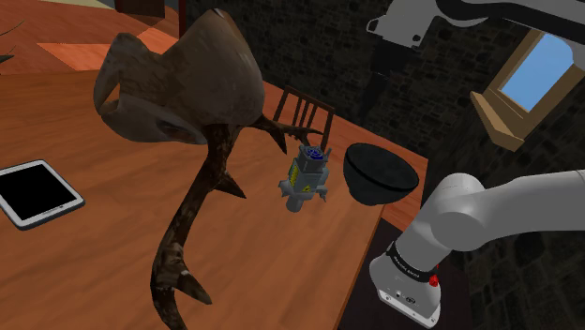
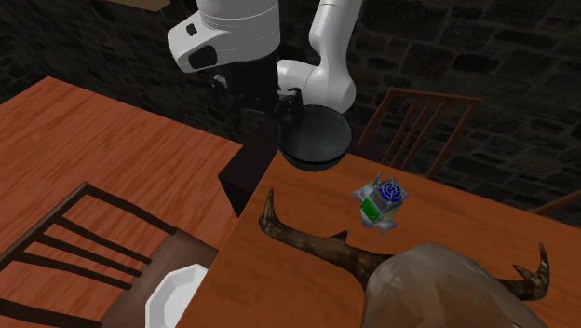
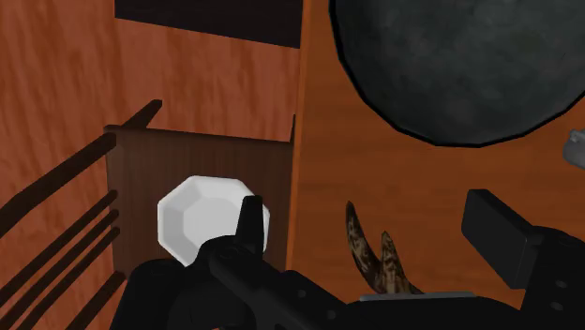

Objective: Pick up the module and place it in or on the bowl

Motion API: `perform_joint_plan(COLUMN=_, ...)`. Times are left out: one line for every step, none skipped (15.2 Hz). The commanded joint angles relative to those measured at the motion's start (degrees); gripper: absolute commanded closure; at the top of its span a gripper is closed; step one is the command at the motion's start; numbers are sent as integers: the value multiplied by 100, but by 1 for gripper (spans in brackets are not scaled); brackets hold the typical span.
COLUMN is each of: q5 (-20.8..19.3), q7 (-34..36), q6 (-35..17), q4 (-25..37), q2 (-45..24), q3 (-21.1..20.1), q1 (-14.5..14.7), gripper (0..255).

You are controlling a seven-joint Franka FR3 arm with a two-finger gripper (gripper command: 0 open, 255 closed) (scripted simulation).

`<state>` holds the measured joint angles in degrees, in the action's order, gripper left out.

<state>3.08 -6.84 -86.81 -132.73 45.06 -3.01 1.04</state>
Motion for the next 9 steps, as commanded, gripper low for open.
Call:
perform_joint_plan(q5=0, q7=0, q6=0, q4=0, q2=0, q3=0, q1=0, gripper=0)
perform_joint_plan(q5=75, q7=176, q6=19, q4=26, q2=-12, q3=-153, q1=34, gripper=0)
perform_joint_plan(q5=150, q7=351, q6=36, q4=59, q2=-33, q3=-306, q1=66, gripper=0)
perform_joint_plan(q5=223, q7=527, q6=51, q4=99, q2=-64, q3=-459, q1=98, gripper=0)
perform_joint_plan(q5=296, q7=703, q6=64, q4=147, q2=-104, q3=-612, q1=127, gripper=0)
perform_joint_plan(q5=366, q7=879, q6=76, q4=203, q2=-152, q3=-765, q1=153, gripper=0)
perform_joint_plan(q5=434, q7=1056, q6=85, q4=265, q2=-210, q3=-919, q1=178, gripper=0)
perform_joint_plan(q5=498, q7=1233, q6=93, q4=335, q2=-276, q3=-1072, q1=200, gripper=0)
perform_joint_plan(q5=559, q7=1410, q6=99, q4=413, q2=-350, q3=-1226, q1=218, gripper=0)
